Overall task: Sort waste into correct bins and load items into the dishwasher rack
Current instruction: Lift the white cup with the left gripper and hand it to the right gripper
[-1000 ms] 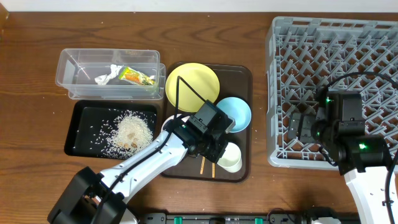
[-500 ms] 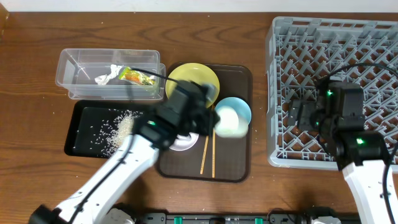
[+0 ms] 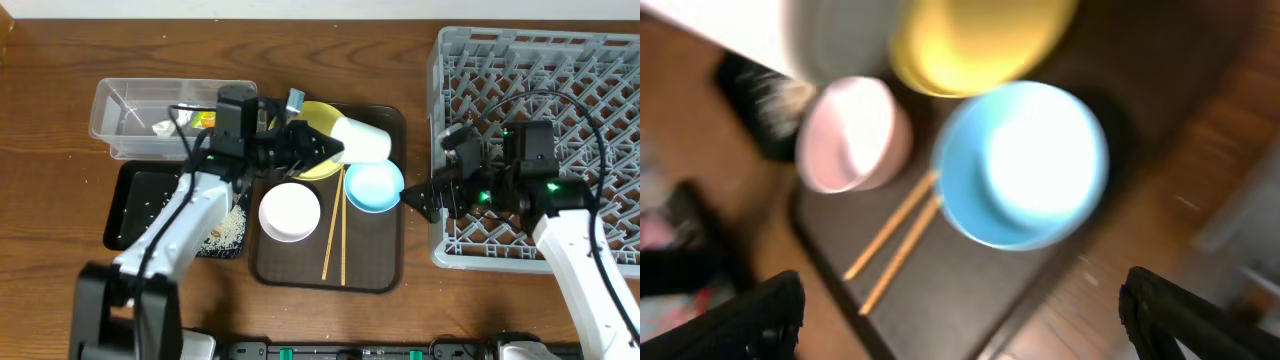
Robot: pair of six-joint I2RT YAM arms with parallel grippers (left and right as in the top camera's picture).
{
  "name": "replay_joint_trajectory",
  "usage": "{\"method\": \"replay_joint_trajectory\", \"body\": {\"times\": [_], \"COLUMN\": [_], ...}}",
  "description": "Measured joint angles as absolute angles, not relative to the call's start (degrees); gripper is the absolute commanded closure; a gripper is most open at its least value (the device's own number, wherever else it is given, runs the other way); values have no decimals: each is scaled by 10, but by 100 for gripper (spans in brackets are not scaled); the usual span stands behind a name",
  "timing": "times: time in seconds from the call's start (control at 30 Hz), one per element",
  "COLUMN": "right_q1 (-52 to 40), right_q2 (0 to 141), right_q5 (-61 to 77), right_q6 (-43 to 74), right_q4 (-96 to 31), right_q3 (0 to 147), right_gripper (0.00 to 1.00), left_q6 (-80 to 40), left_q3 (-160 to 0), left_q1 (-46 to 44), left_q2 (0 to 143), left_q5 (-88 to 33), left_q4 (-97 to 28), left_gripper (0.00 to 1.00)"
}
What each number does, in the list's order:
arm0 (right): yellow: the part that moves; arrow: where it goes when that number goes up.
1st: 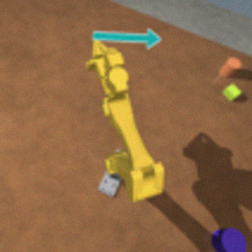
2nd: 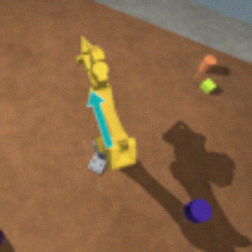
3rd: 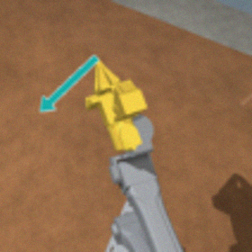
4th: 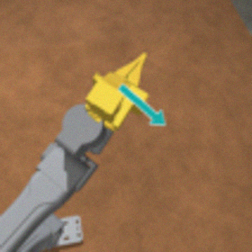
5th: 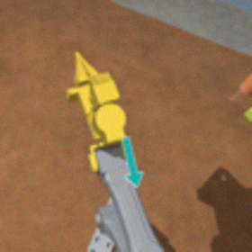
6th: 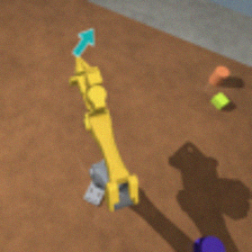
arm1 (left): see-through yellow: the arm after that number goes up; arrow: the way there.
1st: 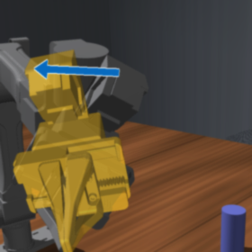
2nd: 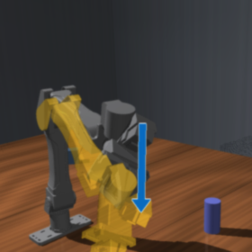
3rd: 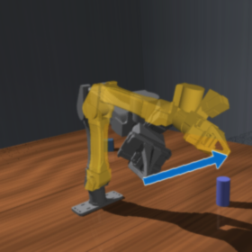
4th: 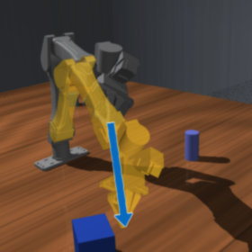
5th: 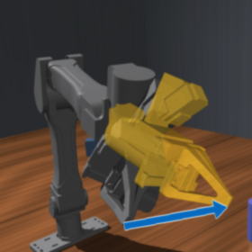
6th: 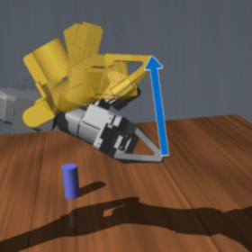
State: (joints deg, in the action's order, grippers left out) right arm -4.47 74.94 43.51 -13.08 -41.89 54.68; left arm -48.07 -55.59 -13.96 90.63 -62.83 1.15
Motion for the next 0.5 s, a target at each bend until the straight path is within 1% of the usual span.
{"method": "replay_joint_trajectory", "body": {"times": [0.2,0.5], "right_q1": [-45,-52], "right_q2": [790,818], "right_q5": [503,624], "right_q6": [-170,-185], "right_q4": [-347,-232], "right_q3": [547,547], "right_gripper": [1,1], "left_q6": [-527,-547], "left_q3": [-556,-556], "left_q1": [-145,-148], "left_q2": [943,944], "left_q5": [-719,-773], "left_q4": [38,50], "left_gripper": [94,94]}}
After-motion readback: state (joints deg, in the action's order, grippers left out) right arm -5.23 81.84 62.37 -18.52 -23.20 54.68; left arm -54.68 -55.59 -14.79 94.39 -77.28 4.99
